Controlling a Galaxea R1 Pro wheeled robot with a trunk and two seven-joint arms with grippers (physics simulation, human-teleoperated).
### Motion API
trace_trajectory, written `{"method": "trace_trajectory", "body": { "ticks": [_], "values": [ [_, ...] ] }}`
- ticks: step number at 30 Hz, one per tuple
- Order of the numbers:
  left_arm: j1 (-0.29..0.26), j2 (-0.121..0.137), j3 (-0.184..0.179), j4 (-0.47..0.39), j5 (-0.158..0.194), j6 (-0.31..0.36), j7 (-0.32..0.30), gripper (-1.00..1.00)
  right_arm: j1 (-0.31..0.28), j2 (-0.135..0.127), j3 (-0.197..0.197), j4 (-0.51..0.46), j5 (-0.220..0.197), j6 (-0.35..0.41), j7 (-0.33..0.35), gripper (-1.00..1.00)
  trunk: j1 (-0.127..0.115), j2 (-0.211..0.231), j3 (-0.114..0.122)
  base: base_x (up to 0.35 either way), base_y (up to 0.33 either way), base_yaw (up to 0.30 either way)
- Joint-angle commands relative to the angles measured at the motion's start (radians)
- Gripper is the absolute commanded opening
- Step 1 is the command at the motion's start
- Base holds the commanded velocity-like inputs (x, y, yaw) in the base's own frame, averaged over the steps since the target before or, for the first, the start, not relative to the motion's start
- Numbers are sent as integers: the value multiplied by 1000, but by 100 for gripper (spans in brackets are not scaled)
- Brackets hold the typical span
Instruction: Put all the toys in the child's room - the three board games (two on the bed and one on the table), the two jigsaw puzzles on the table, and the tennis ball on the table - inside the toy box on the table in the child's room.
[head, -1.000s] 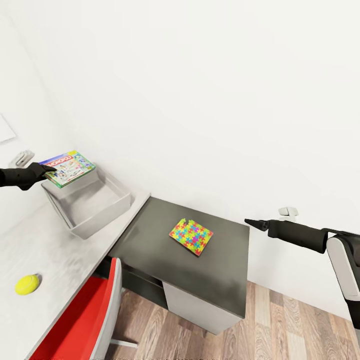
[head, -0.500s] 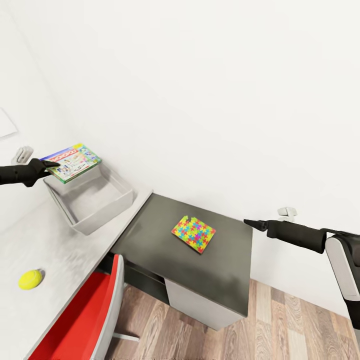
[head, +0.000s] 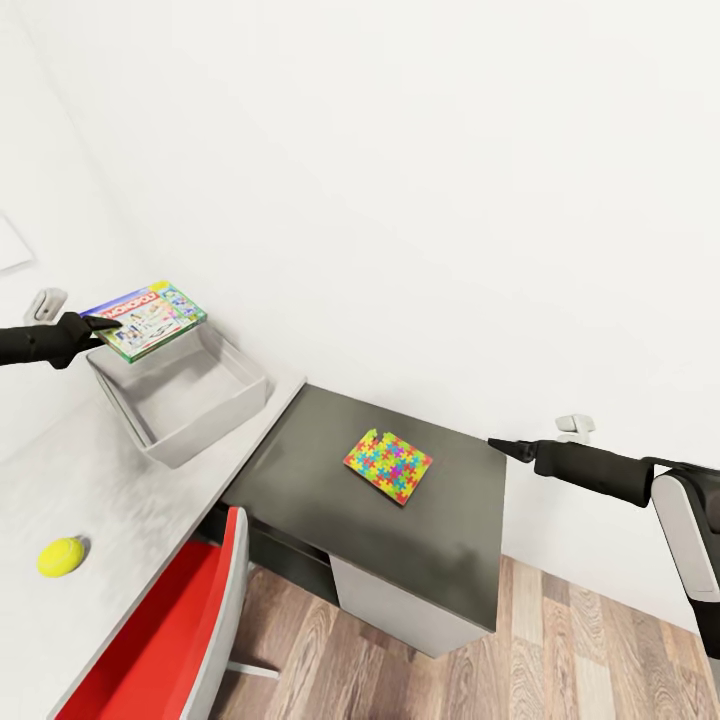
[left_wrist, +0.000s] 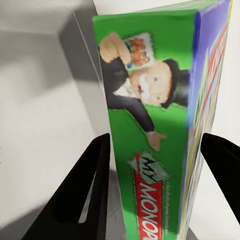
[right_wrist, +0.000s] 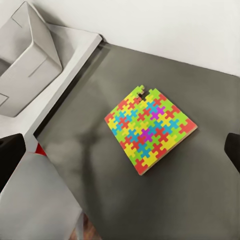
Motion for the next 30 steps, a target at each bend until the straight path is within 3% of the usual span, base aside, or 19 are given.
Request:
{"method": "trace_trajectory", "body": {
  "ticks": [1,15,30],
  "values": [
    [-1,1,-8,1,3,1,-5,-100,-1,0,-1,0,5,5,7,100,1,-2,-2,0,0,3],
    [-1,2,-9,-3,-1,3,-7,-100,-1,0,-5,0,4,5,7,100,1,-2,-2,67,17,0],
    [-1,1,-10,-3,-6,2,-7,-100,-1,0,-5,0,4,5,7,100,1,-2,-2,175,155,0]
  ]
}}
